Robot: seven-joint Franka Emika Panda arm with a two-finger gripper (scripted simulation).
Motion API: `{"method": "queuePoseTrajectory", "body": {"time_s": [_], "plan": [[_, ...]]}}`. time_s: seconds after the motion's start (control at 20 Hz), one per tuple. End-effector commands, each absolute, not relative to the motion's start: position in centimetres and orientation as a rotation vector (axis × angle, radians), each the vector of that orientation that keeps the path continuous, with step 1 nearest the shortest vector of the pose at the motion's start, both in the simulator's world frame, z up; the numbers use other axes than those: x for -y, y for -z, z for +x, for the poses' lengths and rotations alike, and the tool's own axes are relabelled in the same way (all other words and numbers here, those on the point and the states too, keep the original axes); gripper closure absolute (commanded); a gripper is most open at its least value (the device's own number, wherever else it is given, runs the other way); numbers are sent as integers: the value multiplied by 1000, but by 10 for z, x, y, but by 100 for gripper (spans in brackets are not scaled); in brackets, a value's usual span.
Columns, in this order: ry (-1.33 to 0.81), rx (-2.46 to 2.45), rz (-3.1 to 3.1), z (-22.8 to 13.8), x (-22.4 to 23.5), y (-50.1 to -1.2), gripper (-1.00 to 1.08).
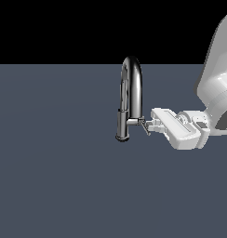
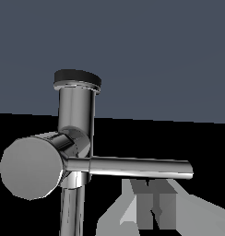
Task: Turn on the faucet by rotating a designated handle.
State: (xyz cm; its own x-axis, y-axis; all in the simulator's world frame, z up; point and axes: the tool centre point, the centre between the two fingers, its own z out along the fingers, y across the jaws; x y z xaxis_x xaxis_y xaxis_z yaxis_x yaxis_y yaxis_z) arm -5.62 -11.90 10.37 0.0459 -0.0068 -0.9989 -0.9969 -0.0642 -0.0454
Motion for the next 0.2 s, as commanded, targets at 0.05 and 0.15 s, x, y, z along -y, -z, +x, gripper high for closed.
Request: {"method": "queuePoseTrajectory", "body": {"time_s": [0.05,0.15], "plan": [[-1244,-1160,-1271,-65,113,-72,108],[-1247,-1160,-1270,-67,112,-66,108]]}}
